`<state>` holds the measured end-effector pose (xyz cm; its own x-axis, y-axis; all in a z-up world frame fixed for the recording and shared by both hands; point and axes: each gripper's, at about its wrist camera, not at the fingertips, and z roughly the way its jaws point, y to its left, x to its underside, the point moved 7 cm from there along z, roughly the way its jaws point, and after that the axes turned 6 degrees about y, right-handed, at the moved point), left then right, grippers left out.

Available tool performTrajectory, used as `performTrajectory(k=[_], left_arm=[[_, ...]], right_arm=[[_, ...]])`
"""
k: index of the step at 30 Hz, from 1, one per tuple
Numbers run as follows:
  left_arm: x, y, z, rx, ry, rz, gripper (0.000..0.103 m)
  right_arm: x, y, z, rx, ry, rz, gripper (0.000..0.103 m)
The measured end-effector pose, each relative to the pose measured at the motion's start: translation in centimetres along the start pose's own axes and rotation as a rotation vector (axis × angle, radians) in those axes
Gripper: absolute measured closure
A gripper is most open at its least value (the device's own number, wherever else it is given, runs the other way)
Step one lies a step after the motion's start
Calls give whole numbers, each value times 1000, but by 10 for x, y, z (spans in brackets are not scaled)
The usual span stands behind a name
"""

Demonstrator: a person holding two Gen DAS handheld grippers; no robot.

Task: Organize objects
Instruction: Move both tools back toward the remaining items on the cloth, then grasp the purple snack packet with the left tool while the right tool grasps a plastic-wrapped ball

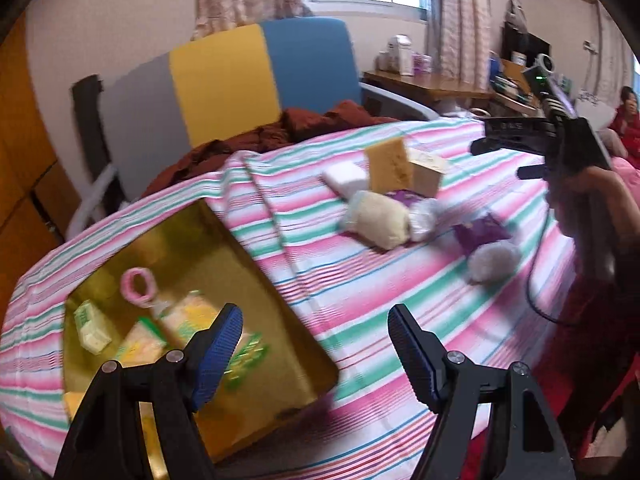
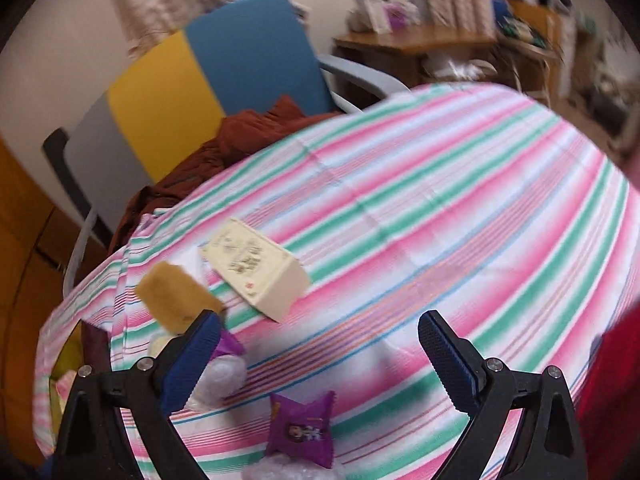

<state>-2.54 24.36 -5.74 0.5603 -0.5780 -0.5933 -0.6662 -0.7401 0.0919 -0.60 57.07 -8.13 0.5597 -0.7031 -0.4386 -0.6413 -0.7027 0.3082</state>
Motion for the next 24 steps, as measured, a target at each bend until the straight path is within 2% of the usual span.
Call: performTrajectory(k=[5, 8, 11, 17, 18, 19, 21, 24], left_arm=[[-6, -21, 16, 69, 44, -4, 26], [-6, -31, 29, 126, 90, -21, 27], [-6, -42, 42, 156, 136, -10, 30], [-28, -73, 52, 276, 126, 23, 31], [-34, -80, 54, 304, 123, 28, 33], [-40, -88, 57, 328, 125, 39, 39], [-51, -102, 62, 351, 119, 60, 45], [-64, -126, 74, 384, 132, 109, 45]], right_arm=[[6, -9, 14, 6, 73, 32, 3], [11, -2, 18, -13, 99, -1, 3], [15, 2, 23, 5, 120, -31, 3], [1, -19, 7, -15, 50, 77, 3], [-2, -22, 1, -19, 24, 92, 3], [-3, -23, -3, -21, 8, 99, 3], [-6, -25, -11, -32, -18, 111, 3], [-9, -26, -18, -47, -47, 128, 3]])
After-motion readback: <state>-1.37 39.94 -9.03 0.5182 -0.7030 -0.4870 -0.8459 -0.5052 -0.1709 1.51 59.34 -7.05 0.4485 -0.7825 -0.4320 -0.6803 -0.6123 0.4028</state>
